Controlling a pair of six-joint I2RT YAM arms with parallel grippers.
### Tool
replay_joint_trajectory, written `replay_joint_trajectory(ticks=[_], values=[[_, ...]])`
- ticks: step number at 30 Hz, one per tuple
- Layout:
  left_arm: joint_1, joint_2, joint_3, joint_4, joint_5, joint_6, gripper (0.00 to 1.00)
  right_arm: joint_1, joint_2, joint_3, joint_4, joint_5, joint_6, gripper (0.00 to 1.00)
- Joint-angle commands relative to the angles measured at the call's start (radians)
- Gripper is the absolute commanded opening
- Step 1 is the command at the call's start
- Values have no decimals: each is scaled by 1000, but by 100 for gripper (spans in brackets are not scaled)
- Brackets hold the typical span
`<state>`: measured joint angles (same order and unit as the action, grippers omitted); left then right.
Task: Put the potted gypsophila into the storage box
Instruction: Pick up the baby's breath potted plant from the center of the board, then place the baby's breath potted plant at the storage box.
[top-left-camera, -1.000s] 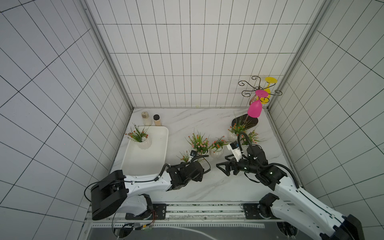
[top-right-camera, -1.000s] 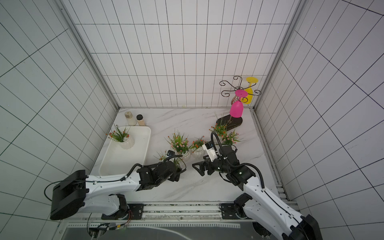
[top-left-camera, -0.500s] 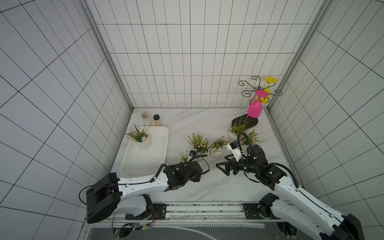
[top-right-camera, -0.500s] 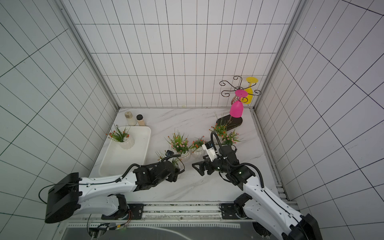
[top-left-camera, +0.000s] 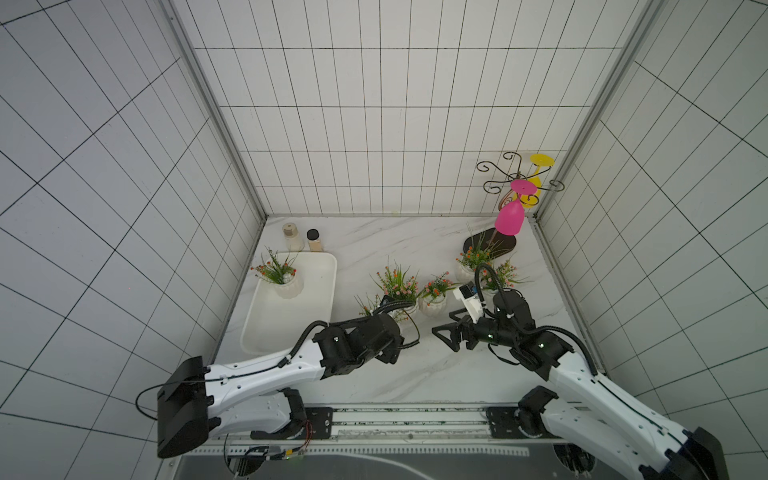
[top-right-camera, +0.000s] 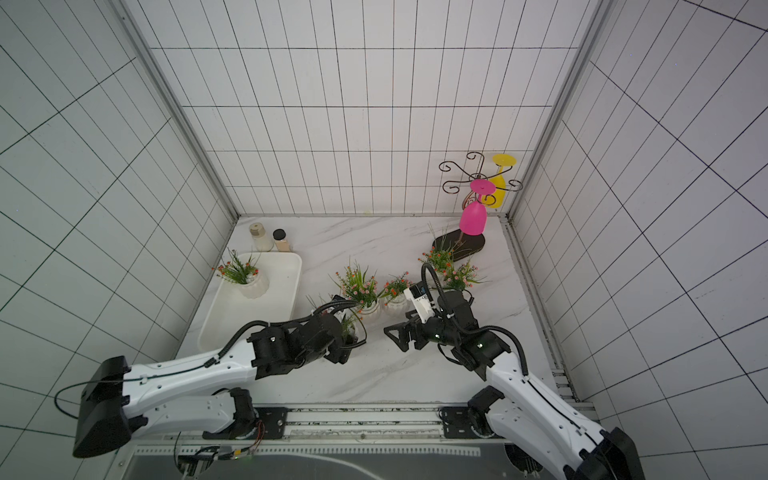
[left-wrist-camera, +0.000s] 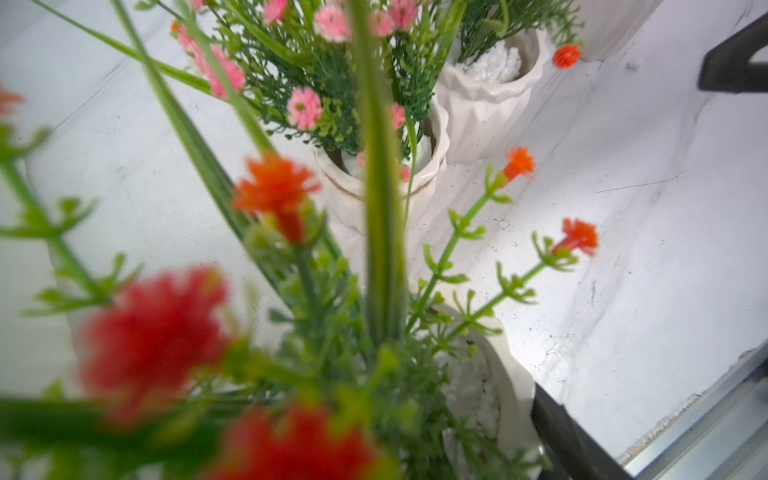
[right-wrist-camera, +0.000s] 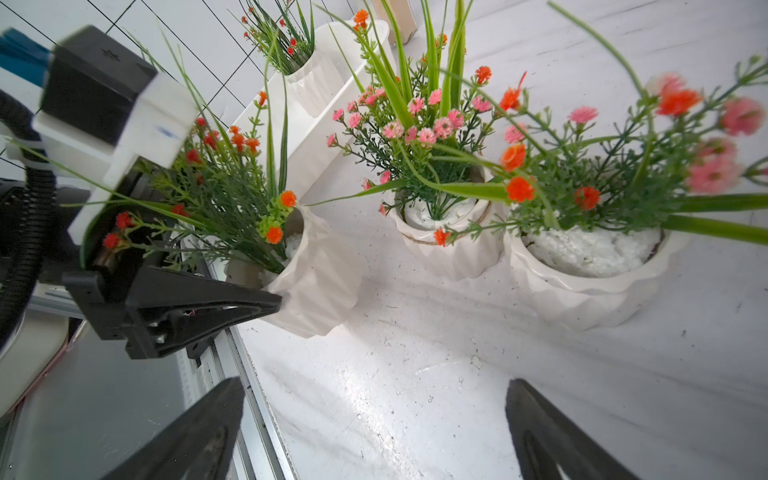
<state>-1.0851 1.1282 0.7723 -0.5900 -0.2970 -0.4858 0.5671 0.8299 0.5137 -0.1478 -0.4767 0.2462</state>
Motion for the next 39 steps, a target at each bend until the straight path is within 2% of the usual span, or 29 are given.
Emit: replay_joint_trajectory(ticks=[1, 8, 18, 32, 39], values=[[4, -60, 69, -12, 10, 38, 63, -16, 8, 34, 21, -22, -13, 99], [5, -142, 137, -62, -10, 62, 62, -17, 17, 29, 35, -28, -10, 99], [13, -120, 269, -128, -19, 114, 62, -19, 25, 25, 52, -37, -8, 99], [100, -83, 428, -160, 27, 186, 61, -20, 23, 16, 67, -43, -9, 99], [189, -73, 474, -144, 50, 241, 61, -20, 27, 7, 85, -48, -3, 99]])
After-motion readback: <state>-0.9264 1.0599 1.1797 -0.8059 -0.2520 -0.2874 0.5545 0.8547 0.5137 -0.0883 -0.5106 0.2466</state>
